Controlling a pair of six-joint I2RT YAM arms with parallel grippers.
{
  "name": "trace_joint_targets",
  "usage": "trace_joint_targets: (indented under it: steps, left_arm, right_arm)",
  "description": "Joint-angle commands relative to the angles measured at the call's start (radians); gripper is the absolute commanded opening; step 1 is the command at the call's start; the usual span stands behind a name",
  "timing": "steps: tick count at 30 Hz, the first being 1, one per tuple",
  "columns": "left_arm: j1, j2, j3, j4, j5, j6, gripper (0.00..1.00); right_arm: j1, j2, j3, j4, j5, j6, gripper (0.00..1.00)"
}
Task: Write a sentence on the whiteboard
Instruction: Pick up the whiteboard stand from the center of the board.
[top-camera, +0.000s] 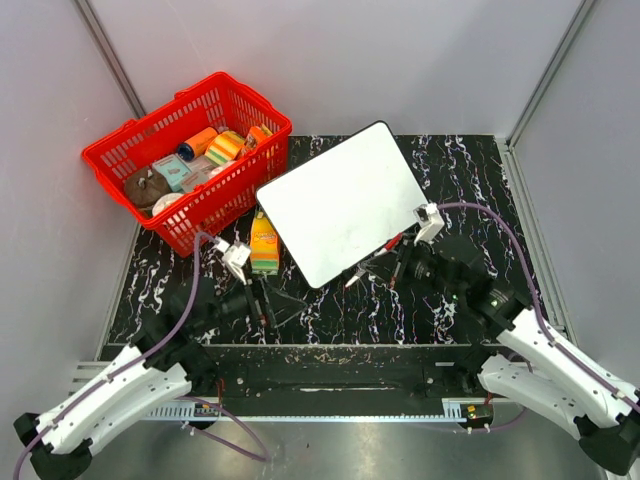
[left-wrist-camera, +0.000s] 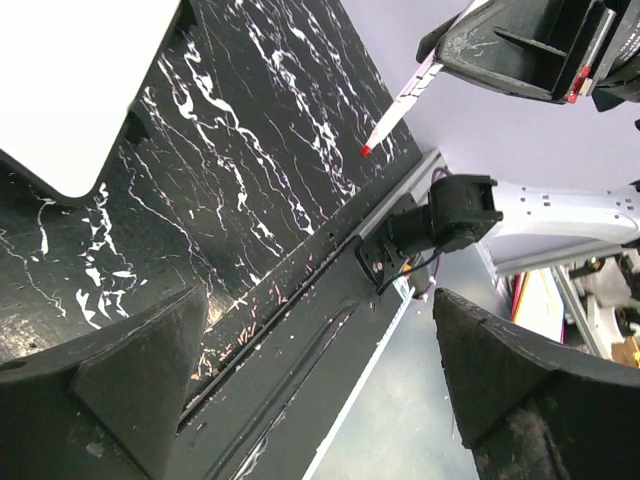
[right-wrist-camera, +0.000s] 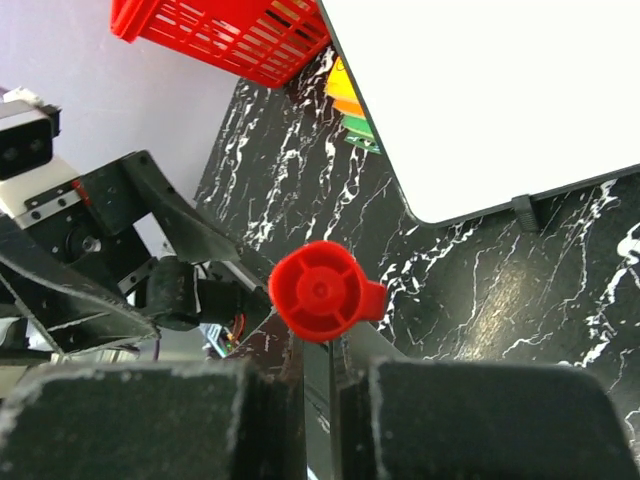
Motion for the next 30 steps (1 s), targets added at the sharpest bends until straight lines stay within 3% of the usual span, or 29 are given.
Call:
trace_joint_targets:
  steps: [1, 10, 19, 25, 30]
  left_arm:
    - [0.004, -0.115, -0.065, 0.042, -0.126, -0.095, 0.99]
    - [0.006, -0.201, -0.143, -0.084, -0.181, -0.135, 0.99]
    - [0.004, -0.284, -0.217, -0.089, -0.199, -0.228, 0.99]
    - [0.004, -0.259, -0.233, -0.084, -0.199, -0.261, 0.99]
    - [0.003, -0.243, -0.207, -0.087, -0.225, -0.224, 0.99]
  right_arm:
    - [0.004, 0.055, 0.123, 0.006, 0.037, -0.081, 0.00]
    - [0.004, 0.067, 0.112, 0.043, 0.051, -0.133, 0.00]
    - [0.002, -0.058, 0.088, -0.032, 0.029, -0.145, 0.00]
    - [0.004, -0.086, 0.033, -0.077, -0.015, -0.161, 0.00]
    - [0.002, -0.072, -0.041, -0.006, 0.015, -0.169, 0.00]
